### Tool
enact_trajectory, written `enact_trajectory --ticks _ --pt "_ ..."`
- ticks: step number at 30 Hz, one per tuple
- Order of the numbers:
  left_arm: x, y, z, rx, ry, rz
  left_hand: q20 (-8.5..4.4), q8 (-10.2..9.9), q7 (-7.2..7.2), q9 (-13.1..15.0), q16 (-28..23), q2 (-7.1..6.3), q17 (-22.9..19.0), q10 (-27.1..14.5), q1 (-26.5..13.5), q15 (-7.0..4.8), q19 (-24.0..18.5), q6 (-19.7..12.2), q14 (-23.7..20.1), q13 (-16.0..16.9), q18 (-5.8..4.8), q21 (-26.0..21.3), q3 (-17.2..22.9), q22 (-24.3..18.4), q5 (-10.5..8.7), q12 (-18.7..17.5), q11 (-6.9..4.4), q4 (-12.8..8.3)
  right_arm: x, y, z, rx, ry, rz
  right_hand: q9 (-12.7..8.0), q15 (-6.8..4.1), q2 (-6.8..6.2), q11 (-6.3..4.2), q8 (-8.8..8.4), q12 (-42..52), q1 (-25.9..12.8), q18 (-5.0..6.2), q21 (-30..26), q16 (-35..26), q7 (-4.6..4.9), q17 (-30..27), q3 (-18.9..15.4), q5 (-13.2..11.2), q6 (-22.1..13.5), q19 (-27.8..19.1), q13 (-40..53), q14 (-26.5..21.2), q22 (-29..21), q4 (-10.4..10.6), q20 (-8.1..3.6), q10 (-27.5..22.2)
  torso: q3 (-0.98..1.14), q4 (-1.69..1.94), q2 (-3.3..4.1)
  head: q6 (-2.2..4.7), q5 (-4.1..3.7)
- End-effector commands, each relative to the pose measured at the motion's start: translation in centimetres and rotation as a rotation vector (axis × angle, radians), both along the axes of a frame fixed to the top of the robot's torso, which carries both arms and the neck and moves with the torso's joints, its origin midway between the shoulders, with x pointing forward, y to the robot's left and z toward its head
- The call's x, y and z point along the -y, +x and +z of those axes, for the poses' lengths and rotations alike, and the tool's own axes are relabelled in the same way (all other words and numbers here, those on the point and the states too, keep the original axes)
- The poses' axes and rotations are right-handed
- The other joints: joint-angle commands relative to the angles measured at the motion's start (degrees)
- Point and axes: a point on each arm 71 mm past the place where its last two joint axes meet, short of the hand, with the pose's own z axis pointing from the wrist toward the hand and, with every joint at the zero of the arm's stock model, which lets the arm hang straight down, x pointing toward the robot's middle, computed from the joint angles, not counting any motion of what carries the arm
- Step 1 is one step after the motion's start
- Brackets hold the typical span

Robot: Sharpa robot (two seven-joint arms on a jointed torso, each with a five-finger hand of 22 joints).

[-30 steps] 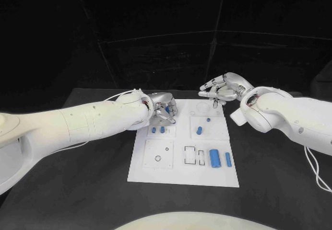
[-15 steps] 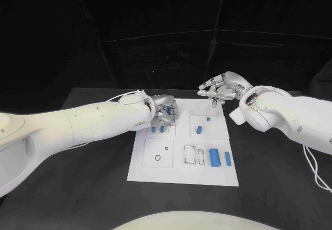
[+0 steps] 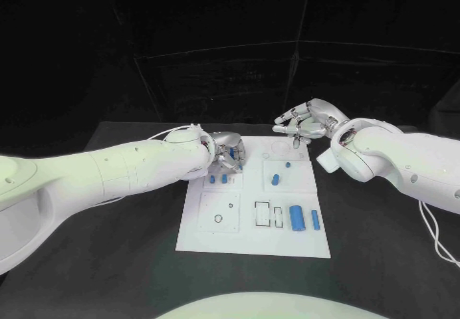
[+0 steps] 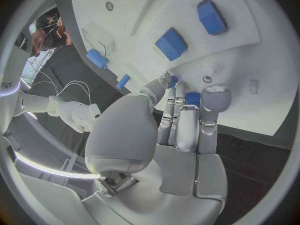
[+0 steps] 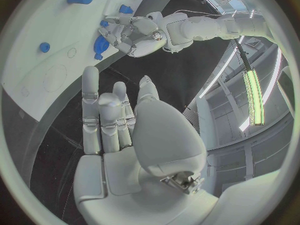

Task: Assemble the parts on the task board

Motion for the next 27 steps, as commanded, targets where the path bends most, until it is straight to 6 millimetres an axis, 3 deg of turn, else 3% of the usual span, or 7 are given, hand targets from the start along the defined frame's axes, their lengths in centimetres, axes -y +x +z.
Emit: enact_trajectory --ticks 1,11,20,27 --pt "0.02 -0.06 -0.41 -0.029 0.034 0.000 0.13 -0.3 -0.02 -0.2 0.2 0.74 -0.1 0.7 0.1 -0.41 0.4 0.5 1.2 -0.4 -0.89 0.3 0.5 0.1 -0.07 -0.4 0.04 -0.1 -0.17 -0.01 0.16 0.005 0.004 0.012 -0.1 0.31 0.29 -0.03 0.32 0.3 0.0 0.74 -0.3 -0.2 0.09 0.1 -0.2 0.2 -0.3 0.5 -0.1 0.0 -0.1 -0.1 0.00 -0.5 0.03 0.00 -0.02 0.00 -0.01" --pt "0.24 -0.07 -0.53 -0.039 0.045 0.002 0.08 -0.8 -0.02 -0.6 0.3 1.76 -0.3 1.6 0.6 -0.47 0.5 1.4 1.2 -1.4 -0.99 0.9 1.9 0.9 -0.08 -1.0 -0.04 -0.5 -0.22 -0.02 0.16 0.005 0.004 0.013 -0.1 0.31 0.29 -0.03 0.32 0.3 0.0 0.74 -0.3 -0.2 0.09 0.1 -0.2 0.2 -0.3 0.5 -0.1 0.0 -0.1 -0.1 0.00 -0.5 0.01 0.02 0.02 -0.07 -0.09" --pt "0.54 -0.19 -0.51 -0.028 0.027 -0.013 -0.26 -0.5 -0.65 -0.6 0.3 3.26 -0.6 4.3 0.7 -0.99 0.8 4.1 1.3 -2.2 -1.11 1.9 3.5 2.3 -0.09 -1.2 -0.76 -0.5 -0.27 -0.02 0.16 0.005 0.005 0.014 -0.1 0.30 0.37 -0.04 0.35 0.4 0.1 0.74 -0.4 -0.2 0.09 0.2 -0.2 0.3 -0.3 0.5 -0.1 0.0 -0.1 -0.1 0.00 -0.5 0.00 0.07 -0.02 -0.14 -0.10" --pt "0.13 -0.14 -0.20 0.015 -0.011 -0.002 -0.46 -1.0 -0.57 -0.8 0.4 3.23 -0.6 5.1 0.5 -1.12 0.9 4.7 1.4 -2.8 -1.24 2.4 4.2 3.0 -0.10 -1.9 -0.81 -0.8 -0.29 -0.01 0.16 0.006 0.005 0.015 -0.1 0.30 0.37 -0.04 0.35 0.4 0.1 0.74 -0.4 -0.2 0.09 0.2 -0.2 0.3 -0.3 0.5 -0.1 0.0 -0.1 -0.1 0.00 -0.5 -0.04 0.05 -0.06 0.09 -0.13"
